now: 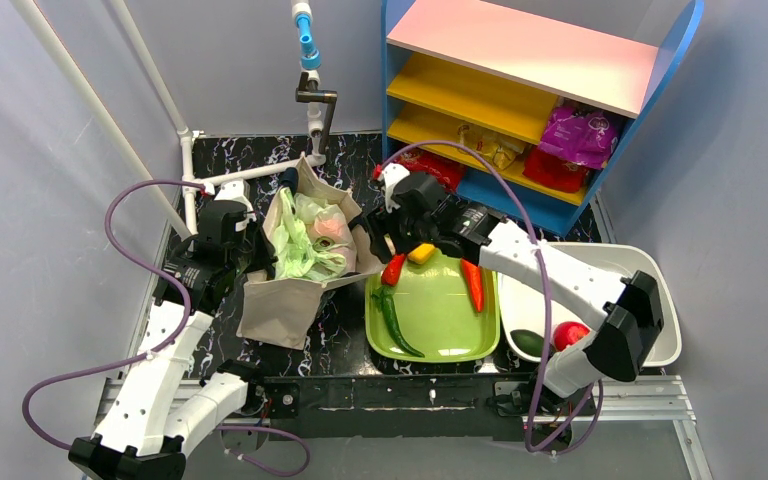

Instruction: Place the food into the grocery bag and tie it

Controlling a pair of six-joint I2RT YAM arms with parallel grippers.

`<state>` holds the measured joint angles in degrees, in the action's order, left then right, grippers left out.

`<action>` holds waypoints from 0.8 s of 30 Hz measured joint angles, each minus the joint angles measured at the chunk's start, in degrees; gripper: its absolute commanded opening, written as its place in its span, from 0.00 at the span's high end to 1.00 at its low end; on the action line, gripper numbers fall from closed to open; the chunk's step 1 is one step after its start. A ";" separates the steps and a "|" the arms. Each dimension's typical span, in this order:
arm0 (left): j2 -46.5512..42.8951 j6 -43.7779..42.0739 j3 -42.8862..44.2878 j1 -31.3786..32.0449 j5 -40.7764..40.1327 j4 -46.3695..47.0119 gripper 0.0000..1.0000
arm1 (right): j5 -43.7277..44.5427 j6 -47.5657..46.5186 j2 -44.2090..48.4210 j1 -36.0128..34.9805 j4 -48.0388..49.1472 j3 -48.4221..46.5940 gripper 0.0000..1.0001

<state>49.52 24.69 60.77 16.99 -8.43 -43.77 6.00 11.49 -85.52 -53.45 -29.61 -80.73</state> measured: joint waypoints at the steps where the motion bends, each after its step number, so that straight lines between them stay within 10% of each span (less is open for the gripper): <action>1: 0.00 0.00 0.00 0.00 0.09 0.04 1.00 | -0.39 0.94 -0.20 0.26 0.59 1.51 0.21; 7: -0.09 0.00 -0.02 0.00 0.44 0.07 1.00 | -3.32 5.99 -2.91 0.98 4.26 4.61 0.31; 10: -0.33 0.00 -0.04 0.00 0.57 0.09 1.00 | -4.87 7.61 -4.55 1.36 6.60 4.61 0.72; 14: -0.85 -0.02 -0.35 0.00 0.76 0.22 1.00 | -7.98 9.68 -7.32 2.03 8.35 4.57 0.99; 24: -1.20 -1.90 0.24 0.15 1.66 0.42 1.00 | -11.28 10.73 -8.66 2.27 4.42 -3.89 0.99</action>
<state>48.31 22.79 61.01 17.15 -6.76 -43.35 -5.28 22.22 -94.17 -51.18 -25.19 -84.62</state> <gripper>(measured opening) 0.054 0.031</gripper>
